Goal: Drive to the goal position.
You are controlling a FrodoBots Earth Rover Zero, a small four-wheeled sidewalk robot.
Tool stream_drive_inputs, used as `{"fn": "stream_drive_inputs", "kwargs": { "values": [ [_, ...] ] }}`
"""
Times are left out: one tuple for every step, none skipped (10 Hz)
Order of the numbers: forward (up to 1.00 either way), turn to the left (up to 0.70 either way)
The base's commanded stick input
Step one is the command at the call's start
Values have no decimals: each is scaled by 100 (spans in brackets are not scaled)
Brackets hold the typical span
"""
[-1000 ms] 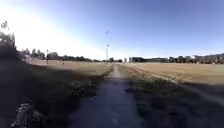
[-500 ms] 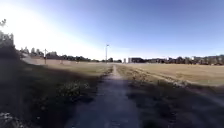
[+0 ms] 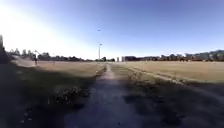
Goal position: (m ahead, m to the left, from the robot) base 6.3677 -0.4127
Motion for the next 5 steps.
{"fn": "stream_drive_inputs", "kwargs": {
  "values": [
    [50,0],
    [50,0],
    [50,0],
    [50,0],
    [50,0]
  ]
}}
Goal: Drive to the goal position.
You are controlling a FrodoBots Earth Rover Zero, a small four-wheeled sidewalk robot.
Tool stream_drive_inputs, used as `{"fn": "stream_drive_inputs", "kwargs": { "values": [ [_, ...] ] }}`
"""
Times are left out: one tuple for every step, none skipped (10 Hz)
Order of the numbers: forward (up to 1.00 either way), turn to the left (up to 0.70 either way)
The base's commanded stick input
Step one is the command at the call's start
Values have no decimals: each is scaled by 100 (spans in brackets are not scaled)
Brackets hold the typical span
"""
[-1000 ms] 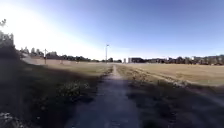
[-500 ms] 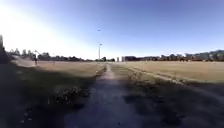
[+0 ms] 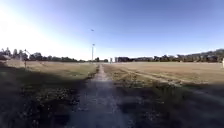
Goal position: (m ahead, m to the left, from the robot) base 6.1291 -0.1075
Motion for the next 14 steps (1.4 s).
{"fn": "stream_drive_inputs", "kwargs": {
  "values": [
    [50,0],
    [50,0],
    [50,0],
    [50,0],
    [50,0],
    [50,0],
    [50,0],
    [50,0],
    [50,0],
    [50,0],
    [50,0],
    [50,0],
    [50,0],
    [50,0]
  ]
}}
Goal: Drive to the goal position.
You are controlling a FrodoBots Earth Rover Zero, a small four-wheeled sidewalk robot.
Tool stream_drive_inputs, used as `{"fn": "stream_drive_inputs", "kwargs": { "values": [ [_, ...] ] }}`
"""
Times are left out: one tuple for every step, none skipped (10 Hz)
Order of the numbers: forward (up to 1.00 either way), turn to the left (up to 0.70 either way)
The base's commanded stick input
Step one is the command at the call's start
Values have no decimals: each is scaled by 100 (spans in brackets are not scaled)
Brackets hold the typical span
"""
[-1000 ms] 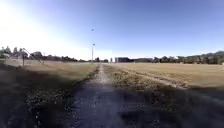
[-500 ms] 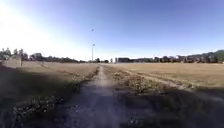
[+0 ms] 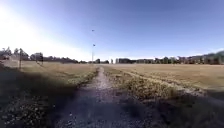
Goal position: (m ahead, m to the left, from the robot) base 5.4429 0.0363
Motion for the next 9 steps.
{"fn": "stream_drive_inputs", "kwargs": {
  "values": [
    [50,0],
    [50,0],
    [50,0],
    [50,0],
    [50,0],
    [50,0],
    [50,0],
    [50,0],
    [50,0]
  ]
}}
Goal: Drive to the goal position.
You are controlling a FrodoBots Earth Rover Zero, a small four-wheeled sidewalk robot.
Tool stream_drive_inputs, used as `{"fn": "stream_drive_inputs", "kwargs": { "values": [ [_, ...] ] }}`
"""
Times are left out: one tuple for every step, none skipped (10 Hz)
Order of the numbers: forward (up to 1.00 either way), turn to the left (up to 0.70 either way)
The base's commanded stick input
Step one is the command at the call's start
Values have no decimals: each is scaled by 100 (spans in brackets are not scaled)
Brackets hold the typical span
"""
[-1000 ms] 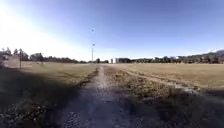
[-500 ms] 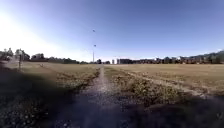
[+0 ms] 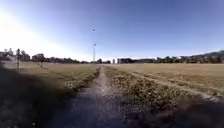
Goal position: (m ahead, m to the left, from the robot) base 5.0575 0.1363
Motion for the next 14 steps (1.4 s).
{"fn": "stream_drive_inputs", "kwargs": {
  "values": [
    [50,0],
    [50,0],
    [50,0],
    [50,0],
    [50,0],
    [50,0],
    [50,0],
    [50,0],
    [50,0],
    [50,0],
    [50,0],
    [50,0],
    [50,0],
    [50,0]
  ]
}}
